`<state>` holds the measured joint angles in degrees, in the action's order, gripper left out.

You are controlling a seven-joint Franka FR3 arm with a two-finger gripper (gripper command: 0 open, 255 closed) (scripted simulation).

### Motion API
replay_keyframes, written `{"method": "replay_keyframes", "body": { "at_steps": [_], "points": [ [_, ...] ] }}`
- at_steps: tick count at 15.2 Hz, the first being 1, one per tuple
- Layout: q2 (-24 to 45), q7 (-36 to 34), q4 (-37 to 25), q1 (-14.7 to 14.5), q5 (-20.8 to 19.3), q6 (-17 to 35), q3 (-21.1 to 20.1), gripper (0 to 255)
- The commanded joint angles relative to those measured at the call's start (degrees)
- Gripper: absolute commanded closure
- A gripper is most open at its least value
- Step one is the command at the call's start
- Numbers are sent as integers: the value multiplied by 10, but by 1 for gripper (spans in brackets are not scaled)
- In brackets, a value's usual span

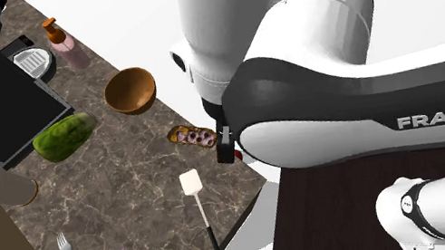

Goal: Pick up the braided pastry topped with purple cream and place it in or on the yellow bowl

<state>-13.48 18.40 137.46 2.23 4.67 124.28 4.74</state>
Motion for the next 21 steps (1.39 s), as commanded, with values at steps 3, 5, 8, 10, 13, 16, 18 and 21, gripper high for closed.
{"method": "replay_keyframes", "body": {
  "at_steps": [3, 5, 8, 10, 13, 16, 18, 21],
  "points": [
    [93, 27, -35, 4, 12, 49, 12, 0],
    [138, 40, -54, 7, 21, 69, 16, 0],
    [205, 60, -88, 12, 35, 95, 20, 0],
    [251, 72, -114, 17, 45, 108, 20, 0],
    [318, 89, -158, 27, 58, 124, 19, 0],
    [386, 103, -209, 38, 69, 134, 16, 0],
    [431, 110, -246, 45, 75, 137, 13, 0],
    [500, 118, -308, 57, 80, 138, 9, 0]
  ]
}}
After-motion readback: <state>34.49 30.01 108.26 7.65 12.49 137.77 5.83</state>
